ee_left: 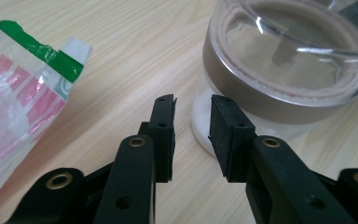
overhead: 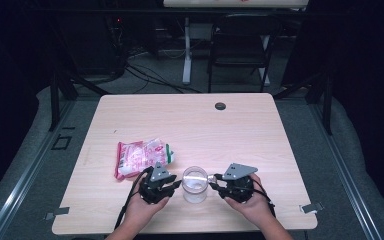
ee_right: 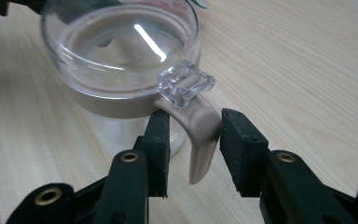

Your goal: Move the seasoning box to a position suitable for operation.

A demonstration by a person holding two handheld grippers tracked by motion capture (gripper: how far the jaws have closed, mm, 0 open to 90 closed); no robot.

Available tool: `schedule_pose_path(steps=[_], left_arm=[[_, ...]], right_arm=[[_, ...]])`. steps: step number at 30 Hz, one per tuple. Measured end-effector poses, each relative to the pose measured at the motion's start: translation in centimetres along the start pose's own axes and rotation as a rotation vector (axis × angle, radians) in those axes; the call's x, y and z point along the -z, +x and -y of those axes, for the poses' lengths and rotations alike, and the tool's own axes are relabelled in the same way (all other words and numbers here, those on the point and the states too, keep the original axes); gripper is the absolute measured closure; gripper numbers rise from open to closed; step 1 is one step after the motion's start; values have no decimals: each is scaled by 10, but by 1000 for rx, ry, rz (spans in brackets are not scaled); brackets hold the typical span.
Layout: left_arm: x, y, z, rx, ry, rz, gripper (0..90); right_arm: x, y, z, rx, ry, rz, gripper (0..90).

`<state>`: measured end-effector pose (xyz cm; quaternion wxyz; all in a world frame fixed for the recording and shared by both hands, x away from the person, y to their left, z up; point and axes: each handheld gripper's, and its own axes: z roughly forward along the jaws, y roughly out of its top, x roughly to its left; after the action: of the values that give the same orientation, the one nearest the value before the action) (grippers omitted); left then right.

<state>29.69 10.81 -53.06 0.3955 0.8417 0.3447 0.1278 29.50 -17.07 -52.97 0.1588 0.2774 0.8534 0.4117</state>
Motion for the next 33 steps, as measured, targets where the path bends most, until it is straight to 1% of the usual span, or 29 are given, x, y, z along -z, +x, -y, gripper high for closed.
schedule_pose_path(steps=[2, 3, 4, 5, 6, 7, 8, 9, 10, 11, 13, 15, 18, 21, 23, 24, 26, 27, 29, 32, 33], left_arm=[[2, 2, -1, -7, -10, -4, 699], [3, 3, -1, -4, -13, -5, 696], [4, 5, -1, 3, -17, -5, 693], [5, 6, -2, 6, -22, -7, 692], [6, 7, -2, 12, -30, -11, 690], [7, 7, -2, 13, -28, -8, 689], [8, 8, -2, 10, -39, -16, 688], [10, 8, -3, 19, -39, -9, 686], [10, 8, -3, 16, -49, -14, 683], [12, 9, -3, 17, -48, -9, 681], [13, 9, -4, 16, -60, -12, 681], [14, 9, -4, 28, -67, -4, 677], [15, 10, -4, 32, -79, 2, 669], [17, 11, -4, 33, -88, 15, 666], [19, 10, -3, 34, -95, 12, 667], [20, 10, -3, 26, -93, 14, 667], [22, 9, -3, 28, -116, 17, 678], [24, 9, -3, 20, -127, 19, 690], [27, 7, -3, 5, -141, 12, 715], [27, 6, -3, -1, -134, 24, 767], [26, 6, -3, -3, -128, 30, 784]], right_arm=[[4, 2, -2, 12, 4, 8, 623], [5, 3, -3, 24, 13, 16, 615], [7, 5, -4, 40, 10, 25, 612], [9, 6, -6, 50, -8, 22, 614], [11, 7, -8, 47, -24, 8, 615], [14, 7, -10, 42, -36, 7, 614], [16, 7, -11, 42, -43, 6, 615], [18, 7, -12, 37, -57, 6, 615], [20, 7, -13, 28, -66, 6, 615], [21, 6, -13, 15, -75, 13, 618], [22, 4, -12, -10, -85, 22, 637], [23, 3, -12, -44, -95, 17, 648], [24, 2, -13, -68, -103, 28, 675], [26, 1, -15, -104, -101, 22, 723], [26, 0, -16, -116, -105, 27, 747], [26, 0, -16, -115, -97, 30, 760], [26, 0, -17, -123, -98, 35, 781], [26, 0, -17, -128, -102, 37, 788], [28, 1, -19, -128, -115, 44, 798], [30, 2, -22, -136, -140, 37, 804], [30, 3, -23, -139, -137, 32, 804]])
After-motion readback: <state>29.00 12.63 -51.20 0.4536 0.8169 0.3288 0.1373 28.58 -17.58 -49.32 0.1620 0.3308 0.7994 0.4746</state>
